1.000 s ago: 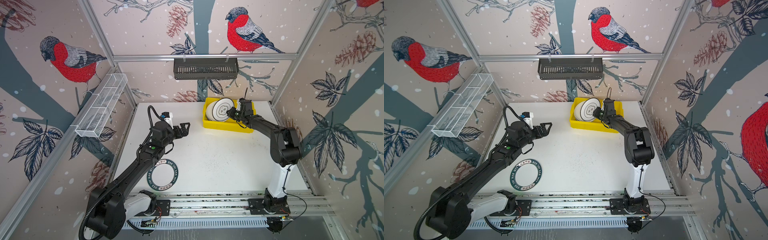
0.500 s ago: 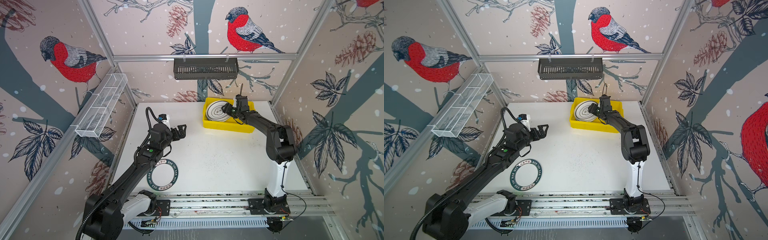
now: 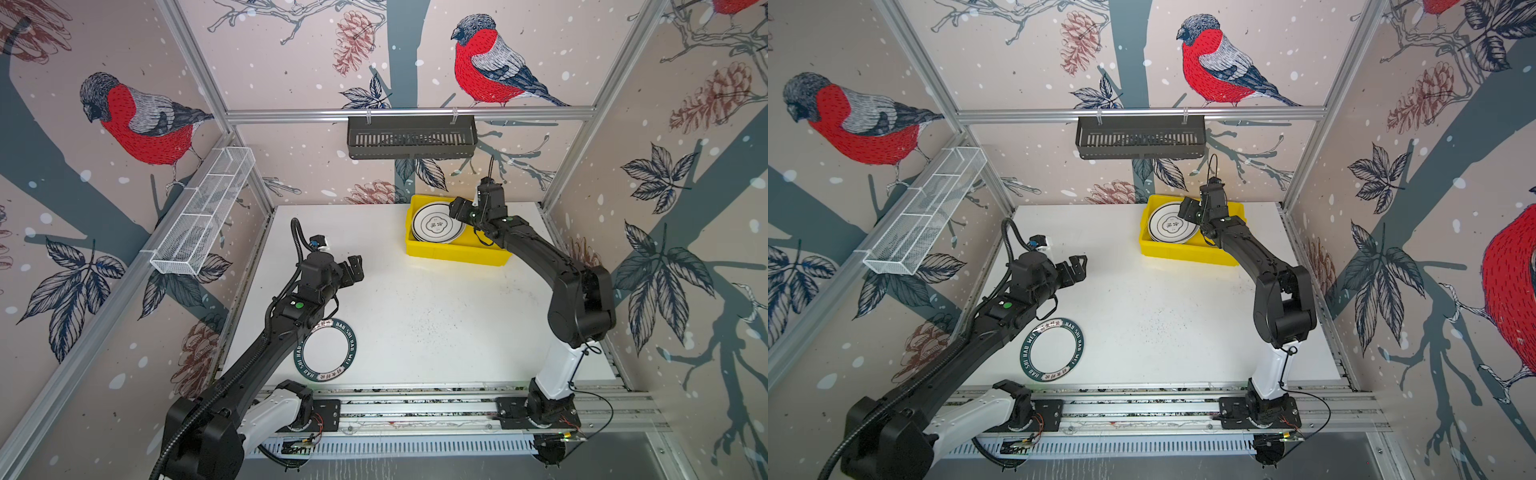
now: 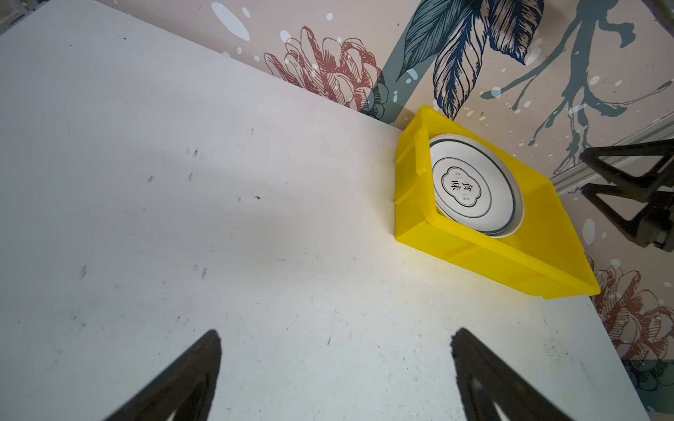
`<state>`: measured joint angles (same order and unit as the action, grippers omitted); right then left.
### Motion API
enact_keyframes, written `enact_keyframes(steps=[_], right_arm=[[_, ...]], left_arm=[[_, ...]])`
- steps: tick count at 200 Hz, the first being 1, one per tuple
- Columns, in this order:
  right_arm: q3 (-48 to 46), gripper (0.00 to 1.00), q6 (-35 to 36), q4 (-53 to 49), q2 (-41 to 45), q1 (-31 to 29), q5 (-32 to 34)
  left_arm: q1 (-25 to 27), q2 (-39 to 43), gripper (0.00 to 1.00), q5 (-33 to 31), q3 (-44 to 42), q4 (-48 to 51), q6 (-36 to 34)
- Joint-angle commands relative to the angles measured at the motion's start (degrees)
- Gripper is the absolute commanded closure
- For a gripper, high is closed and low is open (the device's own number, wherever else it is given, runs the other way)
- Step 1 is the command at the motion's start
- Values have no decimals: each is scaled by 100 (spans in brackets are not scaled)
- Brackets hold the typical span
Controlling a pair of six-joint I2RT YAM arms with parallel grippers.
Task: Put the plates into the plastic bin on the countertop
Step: 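Lower the cloud-pattern plate onto the stack and open the right gripper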
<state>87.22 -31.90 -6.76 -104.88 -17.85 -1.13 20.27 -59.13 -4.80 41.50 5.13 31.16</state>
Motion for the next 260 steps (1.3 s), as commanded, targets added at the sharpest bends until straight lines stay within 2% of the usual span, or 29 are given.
enact_keyframes(steps=[1,51,115,182,260], right_arm=[[-170,15,167,-17,345,-43,189],[-1752,15,-82,803,1763,-320,-529],[-3379,14,-229,837,3202,-571,-736],[-3710,14,-106,728,3772,-588,-844],[-3826,14,18,661,3684,-597,-854]], left_arm=[[-11,158,3,-335,-70,291,44],[-51,496,3,-809,-496,659,365],[-315,551,3,-647,-1011,1087,661],[-318,454,3,-166,-1603,748,1207],[-315,495,3,245,-2053,378,1480]])
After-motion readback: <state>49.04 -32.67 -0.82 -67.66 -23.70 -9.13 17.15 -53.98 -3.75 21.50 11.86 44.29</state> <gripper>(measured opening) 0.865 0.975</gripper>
